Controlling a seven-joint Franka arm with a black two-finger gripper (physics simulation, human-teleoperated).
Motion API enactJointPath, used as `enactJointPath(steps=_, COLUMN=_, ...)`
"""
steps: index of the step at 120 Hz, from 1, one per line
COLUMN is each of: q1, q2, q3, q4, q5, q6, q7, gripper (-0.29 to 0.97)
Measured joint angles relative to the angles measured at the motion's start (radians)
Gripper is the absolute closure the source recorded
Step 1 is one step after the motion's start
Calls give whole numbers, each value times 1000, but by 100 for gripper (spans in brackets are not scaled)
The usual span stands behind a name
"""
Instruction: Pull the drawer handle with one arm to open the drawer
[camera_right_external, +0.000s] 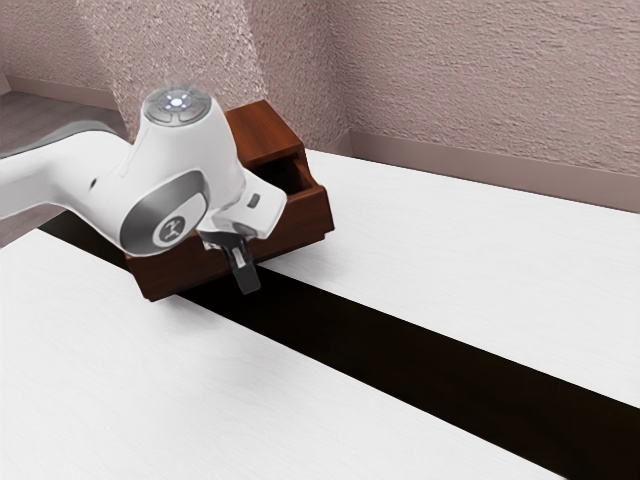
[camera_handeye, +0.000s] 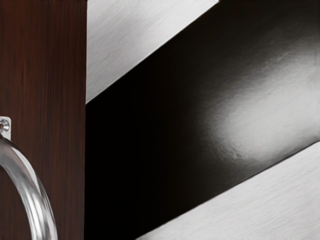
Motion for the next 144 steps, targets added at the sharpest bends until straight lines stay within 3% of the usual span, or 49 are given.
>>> enactJointPath(steps=37, q1=5, q2=-47, q3=-48, q4=-51, q5=23, q6=3, q7=-30, gripper=1)
enactJointPath(steps=108, q1=1, q2=-81, q3=-66, q4=-93, q5=31, q6=15, q7=-84, gripper=3)
enactJointPath(steps=144, q1=2, q2=-166, q3=-83, q4=-90, q5=25, q6=3, q7=-98, gripper=1)
